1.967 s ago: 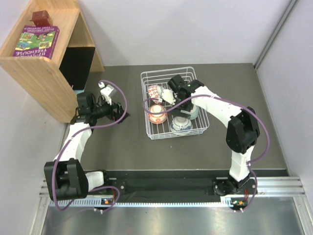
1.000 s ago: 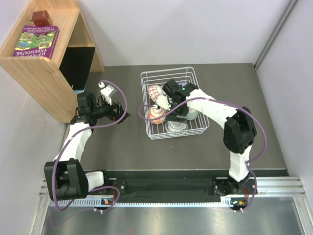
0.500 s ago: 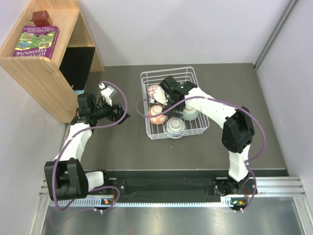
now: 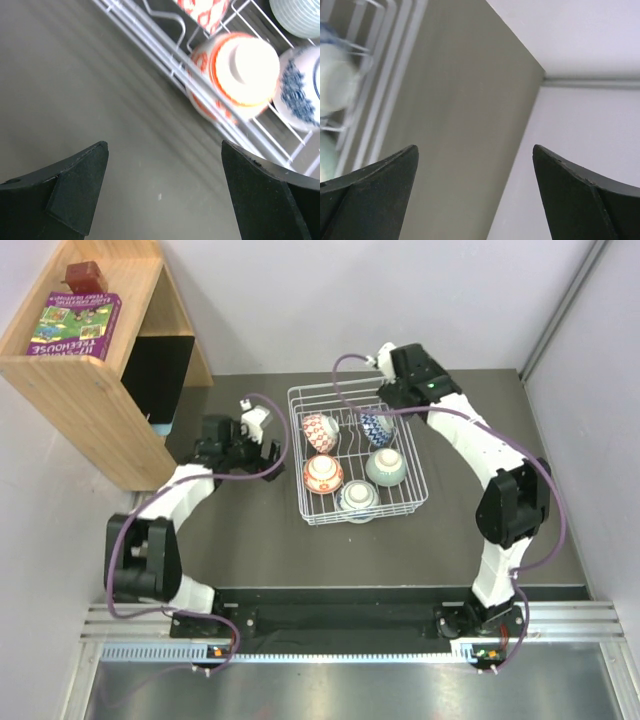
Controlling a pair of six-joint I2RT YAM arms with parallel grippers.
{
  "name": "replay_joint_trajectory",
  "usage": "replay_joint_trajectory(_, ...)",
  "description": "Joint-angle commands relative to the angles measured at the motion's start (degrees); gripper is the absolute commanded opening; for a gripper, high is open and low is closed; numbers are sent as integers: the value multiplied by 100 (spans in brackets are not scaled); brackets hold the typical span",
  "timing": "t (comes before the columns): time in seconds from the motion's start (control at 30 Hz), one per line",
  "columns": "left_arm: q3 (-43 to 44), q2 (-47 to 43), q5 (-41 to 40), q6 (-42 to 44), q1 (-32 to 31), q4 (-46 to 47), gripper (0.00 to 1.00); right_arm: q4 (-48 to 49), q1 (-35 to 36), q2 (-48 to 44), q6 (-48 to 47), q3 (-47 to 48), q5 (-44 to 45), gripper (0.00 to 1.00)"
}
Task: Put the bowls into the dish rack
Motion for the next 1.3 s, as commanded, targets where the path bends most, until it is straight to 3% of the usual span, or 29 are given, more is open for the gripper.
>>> replay_joint_trajectory(0.0,802,825,-749,-274,-270,451,99,661,-349,54,100,-56,333,95)
replay_joint_trajectory(0.23,1498,1802,-1171,-318,-288,530,99,732,-955,54,302,-381,-114,94)
replay_joint_trajectory(0.67,2245,2610,-1303,-239,-393,469,99,1557,-1132,-289,469,-2596,-1126,92)
replay_joint_trajectory(0.87,2632,2953,-1312,-195,-481,355,99,1304,-1088,-377,548,-2553,-1557,90)
replay_joint_trajectory(1.27,3449,3621,-1373,-151,-771,109,99,1066,-693,-360,451,-2606,-1566,89)
